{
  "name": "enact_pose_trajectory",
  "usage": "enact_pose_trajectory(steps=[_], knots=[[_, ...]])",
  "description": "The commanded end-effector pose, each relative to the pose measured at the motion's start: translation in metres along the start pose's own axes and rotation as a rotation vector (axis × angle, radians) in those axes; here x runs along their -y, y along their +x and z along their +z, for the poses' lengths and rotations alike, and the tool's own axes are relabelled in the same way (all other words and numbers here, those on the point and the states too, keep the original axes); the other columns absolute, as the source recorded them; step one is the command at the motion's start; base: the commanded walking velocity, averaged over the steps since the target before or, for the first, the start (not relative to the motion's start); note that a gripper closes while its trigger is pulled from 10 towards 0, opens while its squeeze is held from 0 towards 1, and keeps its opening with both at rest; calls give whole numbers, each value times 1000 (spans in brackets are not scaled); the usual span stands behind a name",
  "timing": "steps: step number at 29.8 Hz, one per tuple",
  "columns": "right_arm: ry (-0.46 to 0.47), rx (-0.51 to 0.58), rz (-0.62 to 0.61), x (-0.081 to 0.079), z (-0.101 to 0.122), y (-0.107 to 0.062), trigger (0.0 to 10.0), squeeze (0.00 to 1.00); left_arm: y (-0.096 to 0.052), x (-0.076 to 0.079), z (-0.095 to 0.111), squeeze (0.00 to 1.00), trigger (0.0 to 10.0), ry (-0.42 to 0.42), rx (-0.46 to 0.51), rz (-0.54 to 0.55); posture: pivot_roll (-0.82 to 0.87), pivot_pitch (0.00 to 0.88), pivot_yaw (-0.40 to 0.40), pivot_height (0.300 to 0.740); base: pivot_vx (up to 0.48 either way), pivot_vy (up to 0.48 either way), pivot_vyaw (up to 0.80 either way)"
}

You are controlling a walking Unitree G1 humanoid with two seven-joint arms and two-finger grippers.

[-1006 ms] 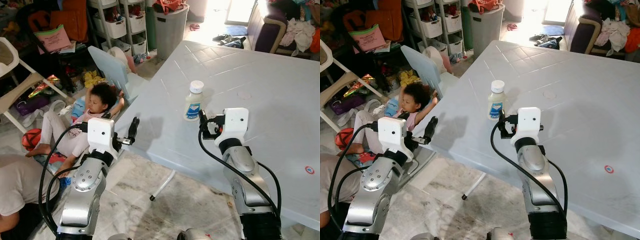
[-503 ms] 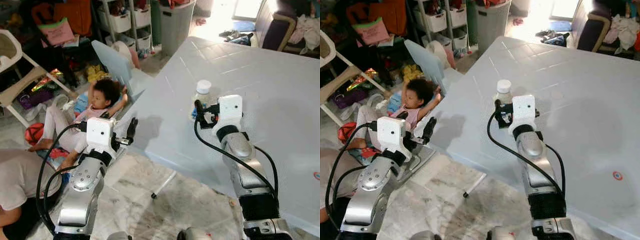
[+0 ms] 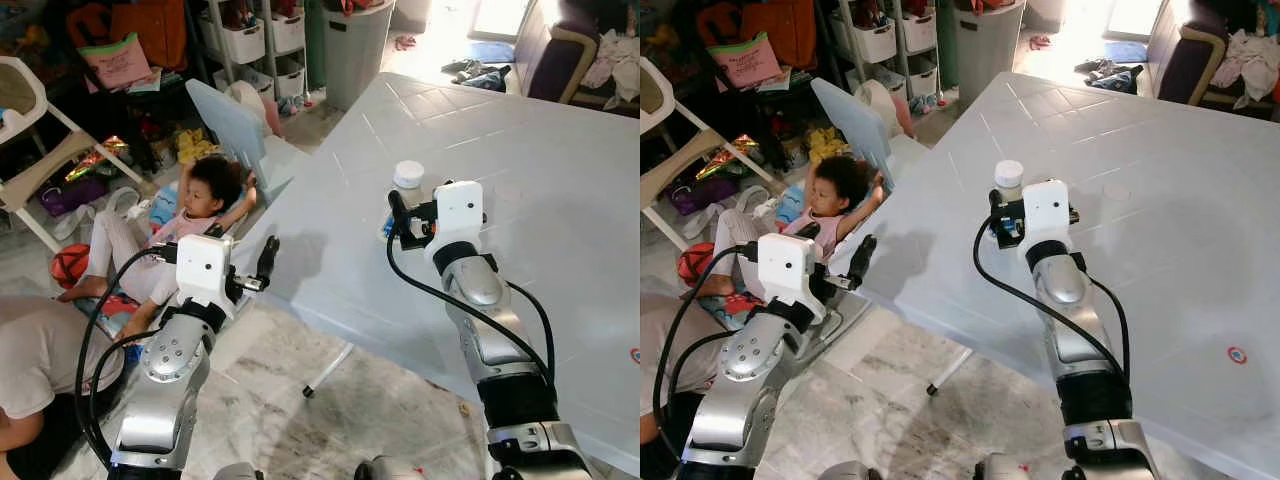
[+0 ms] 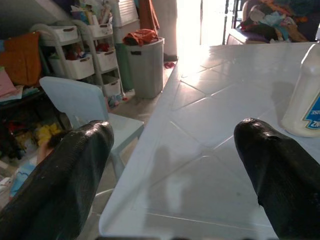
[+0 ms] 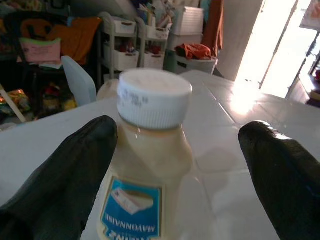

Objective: Restocking fridge

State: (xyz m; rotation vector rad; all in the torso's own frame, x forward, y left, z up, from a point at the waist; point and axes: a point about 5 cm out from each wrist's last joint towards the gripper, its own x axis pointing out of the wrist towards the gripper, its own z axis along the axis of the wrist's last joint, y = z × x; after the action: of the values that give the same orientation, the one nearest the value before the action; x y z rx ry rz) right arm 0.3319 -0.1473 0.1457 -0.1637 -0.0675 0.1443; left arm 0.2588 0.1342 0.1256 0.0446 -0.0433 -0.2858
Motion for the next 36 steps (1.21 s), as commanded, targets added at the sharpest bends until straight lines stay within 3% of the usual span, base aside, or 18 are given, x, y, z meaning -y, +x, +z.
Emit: enact_pose_trajectory(steps=[1, 10, 25, 26, 27, 28, 29, 36], knots=[[-6, 18, 17, -3, 5, 5, 10000, 0, 2, -1, 2, 0, 10000, 13, 1, -2, 0, 11, 39, 740, 0, 0, 0], [-28, 25, 24, -1, 7, 21, 10000, 0, 8, -1, 6, 0, 10000, 13, 13, 0, 6, 14, 33, 740, 0, 0, 0], [-12, 28, 60, -4, 11, 47, 10000, 0, 6, -1, 5, 0, 10000, 25, 2, -5, 28, 23, 40, 740, 0, 0, 0], [-15, 35, 63, -5, 13, 50, 3647, 0, 5, -1, 5, 0, 10000, 28, 1, -3, 32, 26, 39, 740, 0, 0, 0], [-15, 35, 63, -5, 13, 50, 3647, 0, 5, -1, 5, 0, 10000, 28, 1, -3, 32, 26, 39, 740, 0, 0, 0], [-8, 39, 65, -6, 14, 51, 1176, 0, 4, -2, 5, 0, 10000, 32, -5, -1, 33, 26, 38, 740, 0, 0, 0], [-11, 42, 66, -7, 14, 52, 0, 0, 4, -2, 4, 0, 10000, 37, -13, 0, 34, 26, 38, 740, 0, 0, 0], [-17, 58, 53, -7, 12, 50, 0, 0, 3, -1, 3, 0, 10000, 43, -21, -3, 33, 28, 39, 740, 0, 0, 0]])
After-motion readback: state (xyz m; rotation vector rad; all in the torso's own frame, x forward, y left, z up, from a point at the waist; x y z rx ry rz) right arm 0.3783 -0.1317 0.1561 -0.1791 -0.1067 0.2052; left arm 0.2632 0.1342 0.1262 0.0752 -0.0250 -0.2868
